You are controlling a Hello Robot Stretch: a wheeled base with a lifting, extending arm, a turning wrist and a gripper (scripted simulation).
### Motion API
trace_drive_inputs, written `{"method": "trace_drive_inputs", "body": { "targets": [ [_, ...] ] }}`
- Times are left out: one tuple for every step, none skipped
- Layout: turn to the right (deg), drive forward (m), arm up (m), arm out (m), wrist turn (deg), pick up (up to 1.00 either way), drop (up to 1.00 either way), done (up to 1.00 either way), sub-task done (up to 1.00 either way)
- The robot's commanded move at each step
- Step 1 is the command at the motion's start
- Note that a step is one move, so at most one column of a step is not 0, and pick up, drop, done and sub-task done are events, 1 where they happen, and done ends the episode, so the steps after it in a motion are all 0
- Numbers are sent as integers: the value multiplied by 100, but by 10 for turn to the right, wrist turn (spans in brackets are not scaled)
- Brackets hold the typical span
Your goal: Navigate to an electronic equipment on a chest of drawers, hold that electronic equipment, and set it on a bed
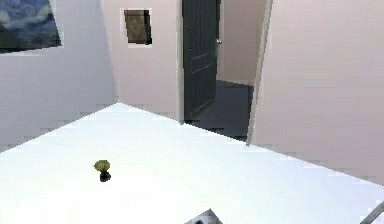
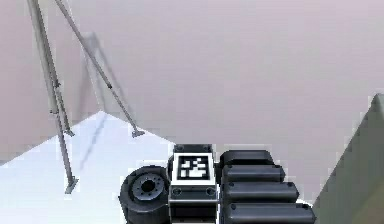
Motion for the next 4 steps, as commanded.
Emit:
{"method": "trace_drive_inputs", "body": {
  "targets": [
    [30, 0, 0, 0, 0, 0, 0, 0, 0],
    [0, 45, 0, 0, 0, 0, 0, 0, 0],
    [-270, 0, 0, 0, 0, 0, 0, 0, 0],
    [0, 100, 0, 0, 0, 0, 0, 0, 0]
  ]
}}
